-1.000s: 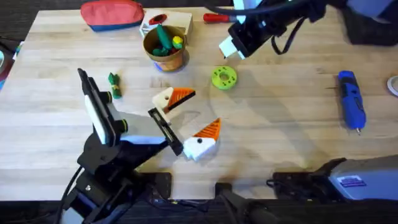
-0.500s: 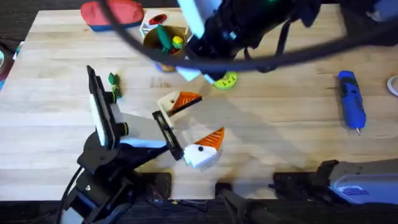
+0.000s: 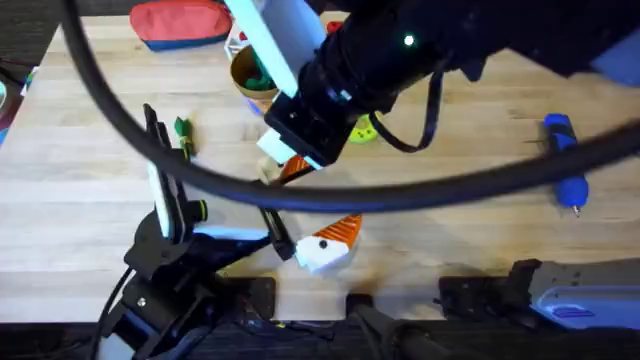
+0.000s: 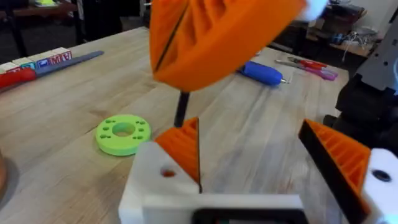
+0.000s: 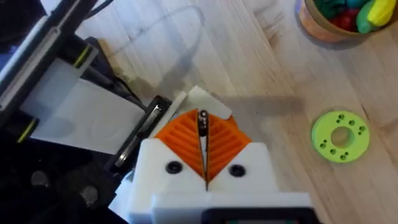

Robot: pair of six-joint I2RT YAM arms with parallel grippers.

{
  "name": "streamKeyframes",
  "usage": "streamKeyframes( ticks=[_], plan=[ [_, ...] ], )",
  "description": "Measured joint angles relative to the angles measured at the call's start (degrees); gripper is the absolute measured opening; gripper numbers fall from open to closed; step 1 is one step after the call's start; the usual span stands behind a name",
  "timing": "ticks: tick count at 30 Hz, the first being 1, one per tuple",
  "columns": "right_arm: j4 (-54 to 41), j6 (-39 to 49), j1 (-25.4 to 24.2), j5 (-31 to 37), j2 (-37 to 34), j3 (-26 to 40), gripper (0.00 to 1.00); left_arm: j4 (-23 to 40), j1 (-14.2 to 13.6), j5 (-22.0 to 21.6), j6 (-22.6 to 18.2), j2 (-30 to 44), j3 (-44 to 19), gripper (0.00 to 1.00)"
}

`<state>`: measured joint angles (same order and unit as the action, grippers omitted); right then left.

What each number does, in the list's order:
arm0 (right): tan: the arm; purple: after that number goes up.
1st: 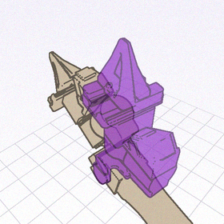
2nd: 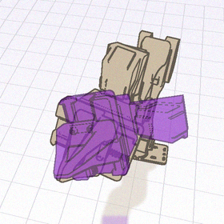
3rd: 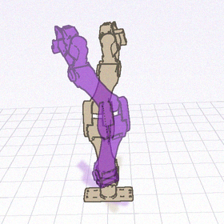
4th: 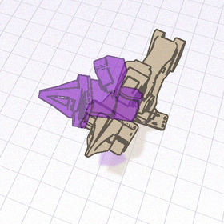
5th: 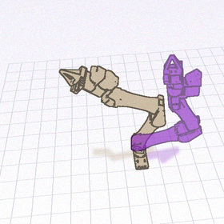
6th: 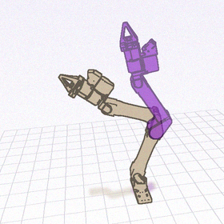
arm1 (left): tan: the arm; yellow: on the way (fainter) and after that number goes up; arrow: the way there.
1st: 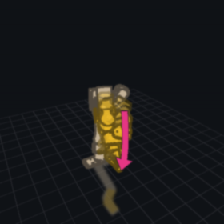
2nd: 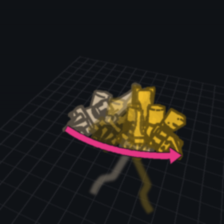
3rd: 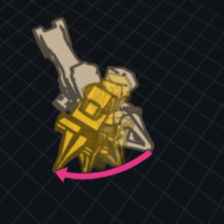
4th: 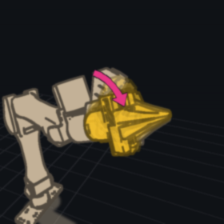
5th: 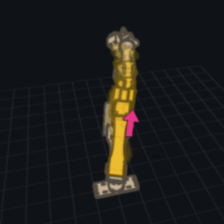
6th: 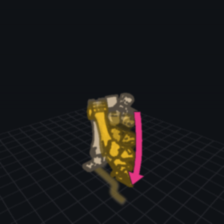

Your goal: Pick up the gripper from the table and insert it into the empty holder that is missing its gripper. Then pick up a screw, insert it into the mounting hole, and use the screwdriver to tighten it. Finally, clean up the table by picking up the vegetable and placing it into the bucket.

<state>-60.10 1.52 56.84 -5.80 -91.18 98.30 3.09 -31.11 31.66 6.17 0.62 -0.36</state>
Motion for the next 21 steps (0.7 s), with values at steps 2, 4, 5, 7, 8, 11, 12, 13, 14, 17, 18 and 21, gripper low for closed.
streamKeyframes(
  ticks=[2, 4, 5, 7, 8, 11, 12, 13, 14, 17, 18, 21],
  plan=[
    [-0.11, -0.06, 0.39, 0.0, -0.28, 0.04, 0.003, -0.01, 0.01, 0.29, 0.0, 0.02, 0.0, 0.986],
    [-0.36, -0.06, 0.53, 0.0, -0.84, 0.13, 0.003, 0.0, 0.01, 0.49, 0.0, 0.0, -0.02, 0.986],
    [-0.43, -0.06, 0.58, 0.0, -1.19, 0.13, 0.003, 0.0, 0.01, 0.55, 0.0, 0.01, 0.0, 0.986],
    [-0.44, -0.04, 0.59, 0.0, -1.84, 0.13, 0.003, 0.0, 0.02, 0.7, 0.0, 0.0, 0.0, 0.986],
    [-0.46, -0.04, 0.59, 0.02, -2.08, 0.13, 0.003, 0.0, 0.0, 0.72, 0.0, 0.01, 0.0, 0.986],
    [-0.51, -0.02, 0.59, 0.02, -2.37, 0.13, 0.003, 0.0, 0.0, 0.74, 0.0, 0.01, -0.01, 0.986],
    [-0.55, -0.02, 0.59, 0.02, -2.4, 0.13, 0.003, 0.0, 0.02, 0.74, 0.0, 0.0, -0.02, 0.986],
    [-0.55, -0.02, 0.59, 0.02, -2.45, 0.13, 0.003, 0.0, 0.0, 0.74, 0.0, 0.02, 0.0, 0.985],
    [-0.57, -0.02, 0.59, 0.02, -2.59, 0.13, 0.003, 0.0, 0.02, 0.75, 0.0, 0.0, -0.01, 0.986],
    [-0.63, -0.02, 0.59, 0.02, -3.24, 0.15, 0.003, 0.0, 0.01, 0.76, 0.0, 0.01, -0.01, 0.985],
    [-0.74, -0.02, 0.59, 0.02, -3.51, 0.15, 0.003, 0.0, 0.0, 0.76, 0.0, 0.01, 0.0, 0.985],
    [-1.44, -0.02, 0.59, 0.02, -3.97, 0.15, 0.003, 0.0, 0.02, 0.76, 0.0, 0.0, -0.01, 0.985]
  ],
)
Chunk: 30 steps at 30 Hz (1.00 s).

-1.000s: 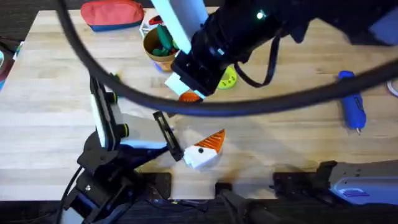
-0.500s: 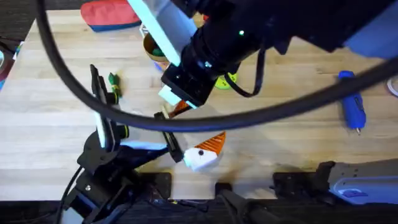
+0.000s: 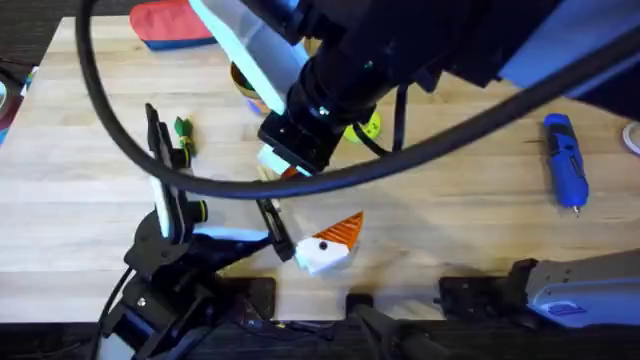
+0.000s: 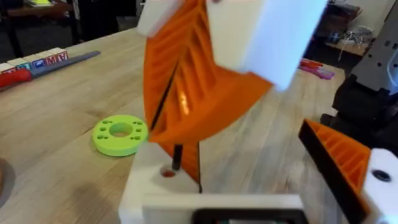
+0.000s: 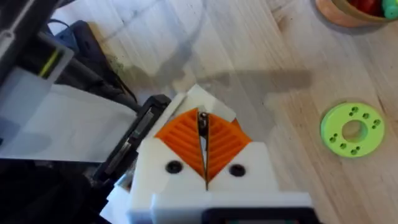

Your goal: Pick up the gripper from the table and insert it into the empty holder that is missing its gripper. Then pick up a screw, insert it into the mounting hole, and use the screwdriver to tighten it. Finally, clean up the table by picking up the vegetable and placing it into the bucket.

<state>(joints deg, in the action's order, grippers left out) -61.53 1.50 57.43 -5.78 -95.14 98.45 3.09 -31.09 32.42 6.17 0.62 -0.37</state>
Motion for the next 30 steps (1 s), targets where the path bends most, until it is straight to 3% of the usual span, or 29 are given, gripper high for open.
streamKeyframes(
  ticks=[27, 28, 30],
  plan=[
    [0.23, -0.02, 0.0, 0.0, -2.59, 0.02, 0.005, 0.0, -0.02, 0.79, -0.02, 0.02, 0.01, 0.986],
    [0.23, -0.14, 0.0, -0.02, -2.59, 0.02, 0.045, 0.0, -0.02, 0.81, -0.02, 0.0, 0.01, 0.987],
    [0.21, 0.06, 0.0, 0.01, -2.59, 0.02, 0.22, 0.02, 0.0, 0.81, -0.02, 0.02, 0.01, 0.986]
  ],
)
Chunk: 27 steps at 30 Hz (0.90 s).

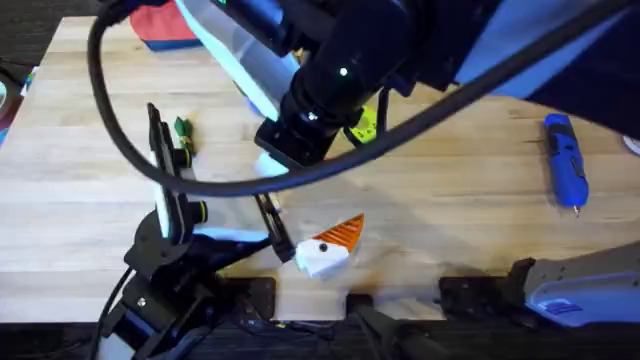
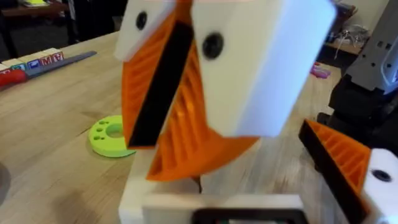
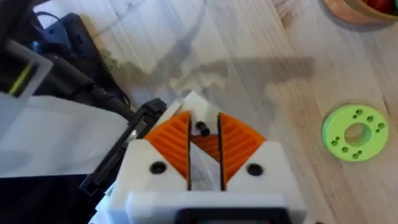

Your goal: Pick up the gripper from the table and insert it into the empty holder that is missing its gripper. Then pick up a screw, insert it into the mounting hole, and use the screwdriver to tighten it. Finally, clean up the table by picking up the vegetable and placing it into the bucket.

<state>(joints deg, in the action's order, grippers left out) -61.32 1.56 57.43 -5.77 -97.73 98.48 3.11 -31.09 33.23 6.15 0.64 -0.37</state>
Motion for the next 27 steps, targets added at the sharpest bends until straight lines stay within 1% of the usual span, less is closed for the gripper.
streamKeyframes(
  ticks=[1, 3, 5, 6, 7, 9, 12, 18, 21, 24, 27],
  plan=[
    [-0.02, -0.09, 0.0, 0.03, 0.0, 0.0, 0.311, 0.0, -0.02, 0.0, 0.0, -0.02, 0.0, 0.986],
    [-0.04, -0.08, -0.02, 0.16, 0.02, 0.0, 0.55, 0.01, -0.01, 0.0, 0.03, -0.01, -0.02, 0.986],
    [-0.11, -0.08, -0.45, 0.72, 0.37, 0.0, 0.823, 0.02, 0.0, -0.02, 0.04, -0.01, 0.0, 0.986],
    [-0.31, -0.13, -0.84, 0.83, 0.76, 0.0, 0.899, 0.0, 0.0, -0.01, 0.02, -0.01, 0.0, 0.985],
    [-0.46, -0.32, -1.21, 0.75, 1.46, 0.0, 0.941, 0.0, 0.0, 0.02, 0.02, 0.0, 0.0, 0.985],
    [-0.83, -1.14, -1.9, 0.55, 3.27, 0.0, 0.972, 0.0, 0.0, 0.02, 0.0, -0.02, -0.01, 0.986],
    [-3.82, -2.05, -3.8, 0.36, 7.95, 0.0, 0.989, 0.0, 0.0, 0.02, 0.0, -0.01, -0.01, 0.987],
    [-14.47, -2.93, -12.12, -0.03, 19.87, 0.11, 0.99, 0.0, 0.0, 0.02, 0.0, -0.01, 0.0, 0.986],
    [-17.04, -3.1, -14.42, -0.95, 24.73, -0.16, 0.991, 0.0, 0.0, 0.02, 0.0, -0.02, 0.0, 0.985],
    [-15.78, -3.12, -14.6, -1.84, 29.84, -3.19, 0.992, 0.0, 0.0, 0.02, -0.02, -0.02, 0.0, 0.987],
    [-13.44, -3.32, -14.6, -3.47, 35.57, -8.58, 0.992, 0.0, 0.0, 0.02, 0.04, -0.02, 0.0, 0.978]
  ],
)
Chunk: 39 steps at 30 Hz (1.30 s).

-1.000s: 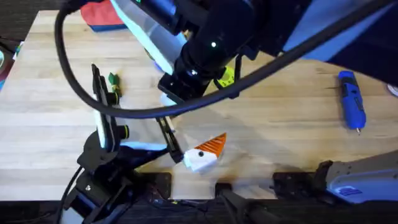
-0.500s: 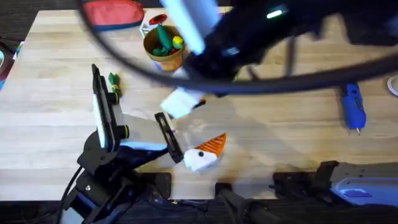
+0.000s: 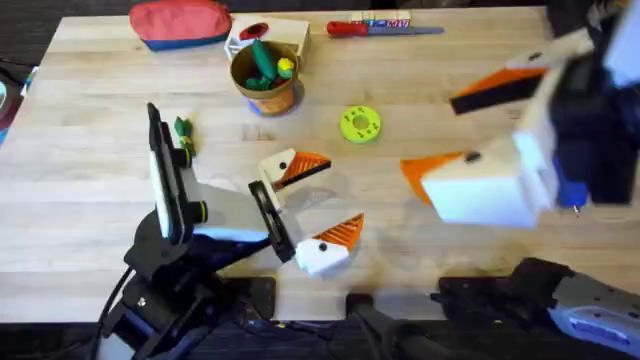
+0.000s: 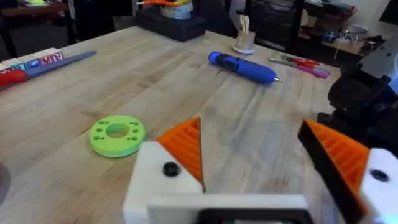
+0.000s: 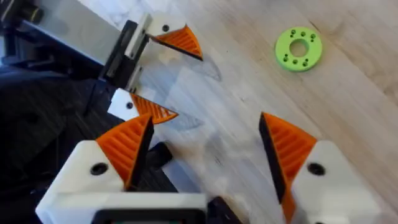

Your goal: Pick up the gripper from the table and insert it into the empty holder that is missing its gripper. Then pick up a screw, insert it into the mounting hole, and use the screwdriver to tighten it. Finally, clean up the table by picking up the vegetable and placing it into the bucket.

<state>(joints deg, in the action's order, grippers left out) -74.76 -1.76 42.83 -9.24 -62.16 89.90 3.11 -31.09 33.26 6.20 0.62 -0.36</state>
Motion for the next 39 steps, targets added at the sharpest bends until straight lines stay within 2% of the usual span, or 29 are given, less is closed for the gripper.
streamKeyframes(
  ticks=[1, 3, 4, 9, 11, 12, 16, 21, 26, 31, 35, 39],
  plan=[
    [0.69, -0.01, 0.0, -0.82, 2.05, -1.96, 0.992, 0.0, 0.0, 0.01, -0.04, 0.0, 0.0, 0.925],
    [1.54, -0.07, 0.0, -2.21, 5.54, -5.02, 0.991, 0.0, 0.0, 0.0, -0.19, 0.0, -0.02, 0.639],
    [1.61, -0.22, 0.0, -2.8, 7.1, -6.32, 0.992, 0.0, 0.0, 0.02, -0.17, 0.0, 0.0, 0.536],
    [1.53, -1.9, 0.0, -4.59, 13.21, -10.9, 0.992, 0.0, 0.0, 0.02, -0.14, 0.0, -0.01, 0.246],
    [1.53, -2.63, 0.0, -4.86, 14.23, -11.75, 0.991, -0.01, 0.0, 0.04, -0.32, 0.01, -0.01, 0.041],
    [1.54, -2.94, 0.0, -5.02, 14.51, -12.08, 0.991, 0.0, 0.0, 0.04, -0.39, 0.01, -0.01, 0.016],
    [1.07, -5.37, 0.0, -3.54, 14.81, -13.96, 0.991, 0.0, 0.0, 0.04, -0.39, 0.0, 0.0, 0.017],
    [1.87, -11.3, -0.26, 3.64, 14.81, -19.53, 0.992, 0.0, 0.0, 0.02, -0.39, 0.0, -0.01, 0.016],
    [5.61, -13.94, -4.27, 7.75, 14.7, -25.1, 0.992, 0.0, 0.0, 0.0, -0.39, 0.0, -0.02, 0.016],
    [9.3, -14.75, -15.48, 11.28, 13.22, -27.4, 0.992, 0.0, 0.0, 0.0, -0.38, 0.0, -0.01, 0.016],
    [11.06, -14.31, -27.49, 17.87, 9.62, -27.62, 0.992, 0.0, 0.0, 0.0, -0.39, 0.01, -0.01, 0.016],
    [13.61, -10.28, -39.4, 21.21, 3.22, -27.62, 0.992, 0.0, 0.0, 0.0, -0.39, 0.0, 0.0, 0.015]
  ],
)
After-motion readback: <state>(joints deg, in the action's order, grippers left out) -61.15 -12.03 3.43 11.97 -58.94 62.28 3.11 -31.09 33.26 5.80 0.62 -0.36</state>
